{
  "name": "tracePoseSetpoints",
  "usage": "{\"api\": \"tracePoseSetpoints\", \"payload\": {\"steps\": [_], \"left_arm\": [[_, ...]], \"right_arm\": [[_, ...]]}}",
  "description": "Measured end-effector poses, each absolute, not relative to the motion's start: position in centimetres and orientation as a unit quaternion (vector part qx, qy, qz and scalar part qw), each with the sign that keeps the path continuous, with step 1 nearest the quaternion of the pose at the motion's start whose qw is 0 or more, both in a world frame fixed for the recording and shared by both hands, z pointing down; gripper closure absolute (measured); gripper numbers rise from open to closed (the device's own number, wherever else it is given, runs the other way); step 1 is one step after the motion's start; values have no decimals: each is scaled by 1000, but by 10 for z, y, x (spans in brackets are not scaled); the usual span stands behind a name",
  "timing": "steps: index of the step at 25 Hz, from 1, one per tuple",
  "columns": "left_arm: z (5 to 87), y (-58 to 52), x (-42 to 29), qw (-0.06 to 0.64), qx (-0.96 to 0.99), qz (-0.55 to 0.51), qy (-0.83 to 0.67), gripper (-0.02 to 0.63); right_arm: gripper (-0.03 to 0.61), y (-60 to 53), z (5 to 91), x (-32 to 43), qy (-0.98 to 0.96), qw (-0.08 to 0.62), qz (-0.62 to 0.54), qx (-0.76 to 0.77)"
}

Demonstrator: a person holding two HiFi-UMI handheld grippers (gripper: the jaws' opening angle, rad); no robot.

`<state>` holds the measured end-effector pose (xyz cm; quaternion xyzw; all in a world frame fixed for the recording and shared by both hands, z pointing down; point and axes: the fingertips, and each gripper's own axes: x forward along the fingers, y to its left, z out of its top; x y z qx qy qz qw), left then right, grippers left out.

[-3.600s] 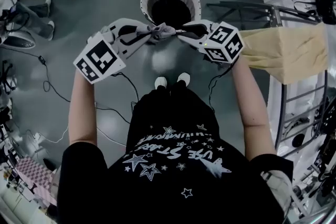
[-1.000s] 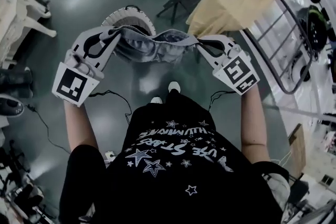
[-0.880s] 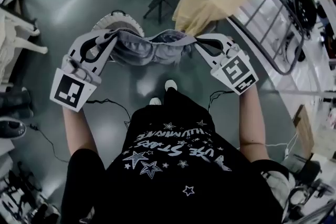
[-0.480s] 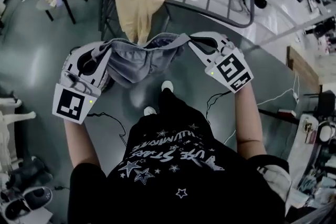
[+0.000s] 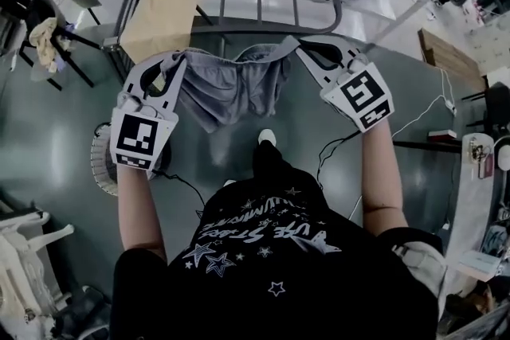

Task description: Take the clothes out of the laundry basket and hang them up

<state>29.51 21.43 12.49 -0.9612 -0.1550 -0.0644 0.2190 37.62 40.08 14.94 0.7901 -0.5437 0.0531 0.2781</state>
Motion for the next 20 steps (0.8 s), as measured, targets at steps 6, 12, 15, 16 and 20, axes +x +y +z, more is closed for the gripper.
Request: {"api": "tracePoseSetpoints", "payload": {"steps": [6, 12, 15, 16, 20], "left_arm": [[102, 226, 386, 208, -966, -51, -142, 571], [84, 220, 471, 205, -971, -48, -111, 571], [64, 222, 510, 217, -971, -38, -96, 571], [57, 223, 522, 223, -970, -35, -93, 571], [37, 227, 568, 239, -966, -26, -92, 569]], "right_arm": [[558, 424, 120, 463, -538, 245, 22, 806], [558, 428, 99, 546, -545, 190, 2, 817], [558, 434, 83, 583, -546, 168, -10, 821], [558, 437, 77, 595, -544, 163, -13, 823], [558, 446, 57, 643, -529, 139, -19, 837]]}}
